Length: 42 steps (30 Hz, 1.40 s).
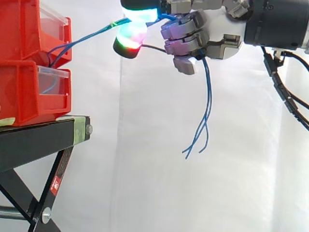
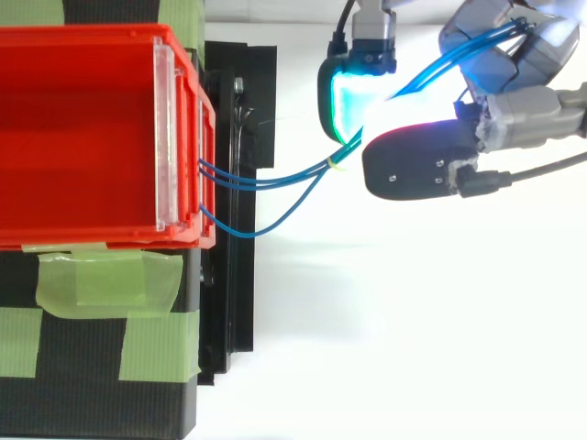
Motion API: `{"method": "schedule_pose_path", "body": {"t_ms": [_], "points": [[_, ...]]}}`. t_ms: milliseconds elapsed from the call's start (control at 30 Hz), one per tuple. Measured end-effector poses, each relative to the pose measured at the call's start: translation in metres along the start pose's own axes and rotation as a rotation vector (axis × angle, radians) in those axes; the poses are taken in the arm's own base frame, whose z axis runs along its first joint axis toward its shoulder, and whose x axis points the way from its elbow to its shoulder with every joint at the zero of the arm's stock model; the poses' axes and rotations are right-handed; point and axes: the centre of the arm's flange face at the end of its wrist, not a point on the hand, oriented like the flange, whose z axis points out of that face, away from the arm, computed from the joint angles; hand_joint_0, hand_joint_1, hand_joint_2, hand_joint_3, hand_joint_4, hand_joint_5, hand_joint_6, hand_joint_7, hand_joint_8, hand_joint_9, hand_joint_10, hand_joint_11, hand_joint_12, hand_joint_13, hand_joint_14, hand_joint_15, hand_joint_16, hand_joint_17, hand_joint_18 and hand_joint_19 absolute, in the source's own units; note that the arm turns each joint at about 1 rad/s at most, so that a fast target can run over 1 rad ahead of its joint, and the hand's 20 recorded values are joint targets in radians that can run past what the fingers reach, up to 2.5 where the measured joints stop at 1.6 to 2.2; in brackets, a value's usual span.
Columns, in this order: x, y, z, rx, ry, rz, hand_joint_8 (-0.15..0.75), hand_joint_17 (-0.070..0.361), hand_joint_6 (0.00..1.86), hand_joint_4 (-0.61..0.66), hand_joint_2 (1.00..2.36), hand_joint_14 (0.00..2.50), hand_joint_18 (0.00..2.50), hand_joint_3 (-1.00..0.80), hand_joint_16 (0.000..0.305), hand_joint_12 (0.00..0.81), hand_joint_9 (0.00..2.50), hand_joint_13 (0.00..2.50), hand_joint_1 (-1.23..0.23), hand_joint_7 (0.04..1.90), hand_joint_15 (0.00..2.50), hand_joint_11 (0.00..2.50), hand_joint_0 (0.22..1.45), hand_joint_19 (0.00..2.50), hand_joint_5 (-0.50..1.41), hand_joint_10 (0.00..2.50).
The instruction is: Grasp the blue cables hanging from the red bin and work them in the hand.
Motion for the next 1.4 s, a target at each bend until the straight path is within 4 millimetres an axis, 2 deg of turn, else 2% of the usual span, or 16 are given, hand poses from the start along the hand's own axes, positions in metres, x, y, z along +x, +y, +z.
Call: {"method": "schedule_pose_path", "body": {"t_ms": [100,133,167,233,500,600,800,867,1133,1200,1300,1333,1400], "points": [[0.000,0.000,0.000,-0.001,-0.001,-0.002,0.577,0.160,0.24,0.18,1.01,2.50,2.50,0.05,0.213,0.723,1.93,2.08,-0.62,1.32,2.09,2.50,1.12,0.74,0.25,2.50],[0.000,0.000,0.000,-0.001,-0.001,-0.003,0.577,0.160,0.19,0.18,1.01,2.50,2.50,0.28,0.213,0.723,1.93,2.08,-0.63,1.35,2.09,2.50,1.18,0.74,0.27,2.50],[0.000,0.000,0.000,-0.002,-0.001,-0.004,0.577,0.160,0.18,0.18,1.01,2.50,2.50,0.38,0.213,0.723,1.93,2.08,-0.63,1.36,2.09,2.50,1.20,0.74,0.29,2.50],[0.000,0.000,0.000,-0.002,0.000,-0.005,0.577,0.160,0.19,0.16,1.00,2.50,2.50,0.44,0.213,0.723,1.93,2.08,-0.63,1.36,2.09,2.50,1.23,0.74,0.32,2.50],[0.003,0.002,0.000,-0.007,0.009,-0.030,0.577,0.160,0.16,0.16,1.00,2.50,2.50,0.39,0.213,0.723,1.93,2.08,-0.64,1.38,2.09,2.50,1.25,0.74,0.36,2.50],[0.005,0.002,0.000,-0.008,0.012,-0.036,0.577,0.160,0.17,0.16,1.00,2.50,2.50,0.48,0.213,0.723,1.93,2.08,-0.65,1.39,2.09,2.50,1.25,0.74,0.35,2.50],[0.007,0.003,0.000,-0.006,0.018,-0.040,0.577,0.160,0.23,0.15,1.04,2.50,2.50,0.41,0.213,0.723,1.93,2.08,-0.69,1.35,2.09,2.50,1.17,0.74,0.30,2.50],[0.008,0.002,-0.001,0.000,0.023,-0.042,0.577,0.160,0.35,0.15,1.02,2.50,2.50,0.45,0.213,0.723,1.93,2.08,-0.68,1.31,2.09,2.50,1.21,0.74,0.29,2.50],[0.013,0.003,-0.004,0.017,0.045,-0.046,0.577,0.160,0.41,0.14,1.00,2.50,2.50,0.49,0.213,0.723,1.93,2.08,-0.66,1.29,2.09,2.50,1.27,0.74,0.29,2.50],[0.014,0.003,-0.004,0.019,0.049,-0.047,0.577,0.160,0.41,0.14,1.00,2.50,2.50,0.45,0.213,0.723,1.93,2.08,-0.65,1.29,2.09,2.50,1.25,0.74,0.29,2.50],[0.015,0.003,-0.005,0.021,0.054,-0.048,0.577,0.160,0.42,0.14,1.01,2.50,2.50,0.19,0.213,0.723,1.93,2.08,-0.66,1.30,2.09,2.50,1.19,0.74,0.28,2.50],[0.016,0.003,-0.005,0.022,0.055,-0.048,0.577,0.160,0.43,0.15,1.02,2.50,2.50,0.05,0.213,0.723,1.93,2.08,-0.67,1.29,2.09,2.50,1.16,0.74,0.27,2.50],[0.016,0.003,-0.005,0.021,0.057,-0.048,0.577,0.160,0.43,0.14,1.02,2.50,2.50,0.02,0.213,0.723,1.93,2.08,-0.67,1.29,2.09,2.50,1.17,0.74,0.27,2.50]]}}
